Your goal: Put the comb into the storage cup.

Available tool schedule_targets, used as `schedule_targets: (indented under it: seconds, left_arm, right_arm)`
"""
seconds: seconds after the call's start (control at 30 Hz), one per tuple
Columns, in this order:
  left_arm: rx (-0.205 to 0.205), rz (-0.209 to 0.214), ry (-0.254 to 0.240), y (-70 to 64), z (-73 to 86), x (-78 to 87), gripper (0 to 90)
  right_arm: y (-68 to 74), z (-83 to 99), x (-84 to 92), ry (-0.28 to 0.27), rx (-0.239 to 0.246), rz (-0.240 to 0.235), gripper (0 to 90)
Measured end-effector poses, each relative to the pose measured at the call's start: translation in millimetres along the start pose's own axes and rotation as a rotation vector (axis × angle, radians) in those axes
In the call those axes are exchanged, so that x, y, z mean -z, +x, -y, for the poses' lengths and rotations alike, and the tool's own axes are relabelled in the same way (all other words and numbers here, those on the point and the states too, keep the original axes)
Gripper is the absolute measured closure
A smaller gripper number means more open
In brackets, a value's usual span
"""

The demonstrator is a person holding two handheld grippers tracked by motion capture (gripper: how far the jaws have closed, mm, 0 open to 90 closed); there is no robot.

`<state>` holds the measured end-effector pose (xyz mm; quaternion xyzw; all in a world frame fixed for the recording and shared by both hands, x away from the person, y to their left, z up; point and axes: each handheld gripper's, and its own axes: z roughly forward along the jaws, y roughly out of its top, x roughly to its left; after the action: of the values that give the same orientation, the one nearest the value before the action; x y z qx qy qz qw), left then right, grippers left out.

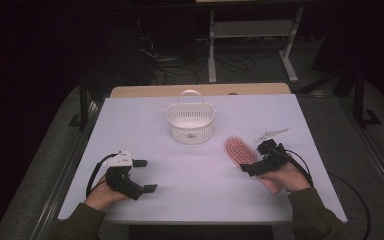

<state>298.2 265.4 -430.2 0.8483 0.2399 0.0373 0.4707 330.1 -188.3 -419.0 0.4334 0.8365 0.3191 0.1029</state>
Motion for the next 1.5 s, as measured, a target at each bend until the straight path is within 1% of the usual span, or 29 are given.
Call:
schedule_targets:
  seconds: [0.37,0.53,0.7,0.93,1.17,1.27,1.3,1.5]
  left_arm:
    - [-0.002,0.0,0.0,-0.1,0.2,0.2,0.0]
    - [-0.001,0.0,0.0,-0.2,0.2,0.3,0.0]
    - [0.0,0.0,0.0,-0.2,0.3,0.5,0.0]
    - [0.0,0.0,0.0,-0.2,0.3,0.5,0.0]
    - [0.0,0.0,-0.001,-0.1,0.4,0.5,0.0]
    - [0.0,0.0,-0.001,-0.1,0.4,0.5,0.0]
    - [0.0,0.0,0.0,-0.1,0.4,0.5,0.0]
    - [-0.001,0.001,0.001,-0.2,0.4,0.4,0.0]
  right_arm:
    - [-0.3,6.9,-7.0,0.055,0.004,0.008,0.4]
    - [1.3,10.0,-10.3,0.087,0.02,0.008,2.7]
    - [2.0,11.3,-10.4,0.098,0.027,0.009,5.3]
    - [1.7,11.7,-8.7,0.112,0.026,0.003,13.0]
    - [1.5,12.9,-8.6,0.146,0.028,0.023,18.3]
    - [1.3,13.1,-8.4,0.152,0.031,0.026,20.9]
    - [1.7,13.1,-8.1,0.156,0.034,0.029,24.6]
    - [1.7,12.7,-7.3,0.158,0.034,0.033,32.6]
